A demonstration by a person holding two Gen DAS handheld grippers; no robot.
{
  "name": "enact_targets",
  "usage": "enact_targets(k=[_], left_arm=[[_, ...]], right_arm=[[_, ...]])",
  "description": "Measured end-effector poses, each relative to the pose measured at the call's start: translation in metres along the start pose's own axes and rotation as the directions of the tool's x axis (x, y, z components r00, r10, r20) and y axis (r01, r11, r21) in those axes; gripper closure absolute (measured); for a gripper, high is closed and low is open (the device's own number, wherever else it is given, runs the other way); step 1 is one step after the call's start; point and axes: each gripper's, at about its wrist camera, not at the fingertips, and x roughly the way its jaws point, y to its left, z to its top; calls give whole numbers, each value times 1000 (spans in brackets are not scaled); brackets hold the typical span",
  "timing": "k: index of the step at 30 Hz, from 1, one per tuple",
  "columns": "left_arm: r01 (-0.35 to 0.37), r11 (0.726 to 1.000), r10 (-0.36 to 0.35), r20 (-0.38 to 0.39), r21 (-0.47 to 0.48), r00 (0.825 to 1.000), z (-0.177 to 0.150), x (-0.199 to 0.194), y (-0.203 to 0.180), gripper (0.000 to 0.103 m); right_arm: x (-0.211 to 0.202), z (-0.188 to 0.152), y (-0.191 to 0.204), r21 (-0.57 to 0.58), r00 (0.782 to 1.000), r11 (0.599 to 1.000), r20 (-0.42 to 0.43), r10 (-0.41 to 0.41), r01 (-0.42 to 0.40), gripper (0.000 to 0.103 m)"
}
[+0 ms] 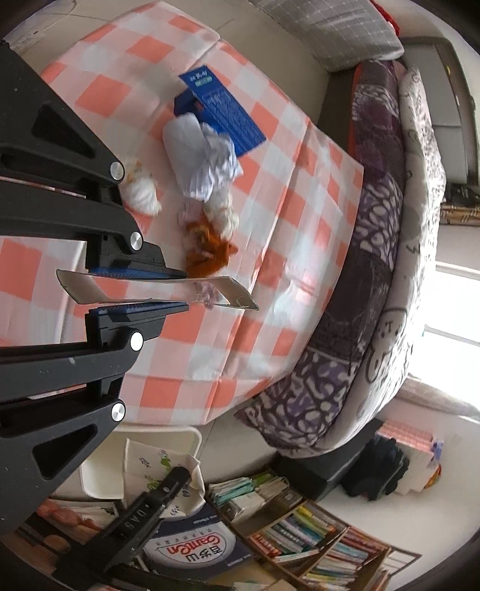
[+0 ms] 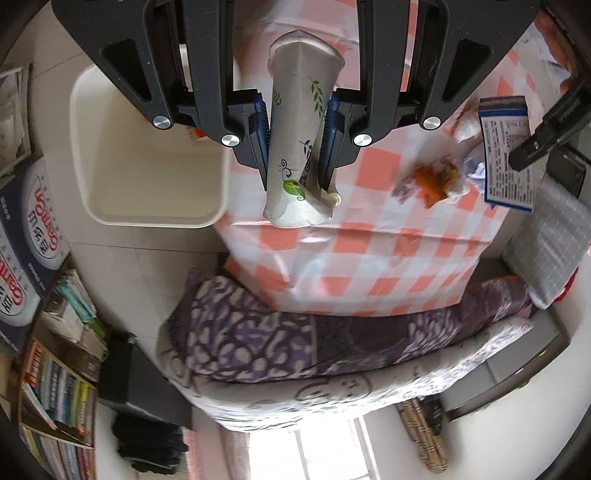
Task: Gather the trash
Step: 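Carry both items over the white bin and open both tools to drop them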
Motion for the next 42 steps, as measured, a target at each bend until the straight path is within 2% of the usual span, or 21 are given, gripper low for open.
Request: enact_targets(k=[6, 11, 18, 19, 20, 22, 26, 31, 36, 39, 41, 42], left_arm=[[35, 999, -34, -21, 38, 999, -3, 13, -29, 92], [91, 994, -87, -54, 65, 995, -8, 26, -58, 92], [173, 979, -162, -105, 104, 981, -18, 45, -107, 92], [184, 977, -172, -113, 111, 979, -20, 48, -115, 92], [193, 975, -179, -119, 115, 977, -21, 50, -121, 92], [214, 969, -197, -134, 127, 971, -25, 56, -136, 92], [246, 958, -223, -156, 147, 962, -33, 64, -160, 92], [276, 950, -249, -180, 146, 952, -39, 74, -180, 91], [299, 944, -270, -196, 137, 943, -44, 84, -196, 91], [320, 939, -293, -194, 127, 936, -44, 89, -203, 87], [342, 933, -317, -195, 110, 928, -44, 92, -206, 74], [351, 930, -326, -199, 106, 924, -44, 93, -207, 57]], right_arm=[[-4, 7, -42, 59, 998, 997, 1, -58, 58, 80], [-4, 9, -79, 108, 993, 987, -15, -116, 117, 80], [-8, 10, -121, 157, 984, 971, -25, -178, 179, 77], [-9, 10, -125, 161, 982, 969, -25, -187, 188, 74], [-10, 9, -130, 169, 980, 966, -29, -195, 197, 61], [-13, 8, -139, 198, 977, 957, -28, -209, 211, 42], [-21, 8, -159, 249, 972, 940, -20, -235, 232, 31], [-26, 7, -181, 317, 971, 919, -29, -237, 234, 21], [-33, 6, -194, 365, 973, 904, -23, -230, 222, 20], [-36, 6, -197, 368, 971, 902, -15, -237, 226, 20], [-38, 7, -198, 371, 971, 901, -7, -239, 224, 19], [-39, 7, -197, 372, 971, 901, -3, -241, 225, 18]])
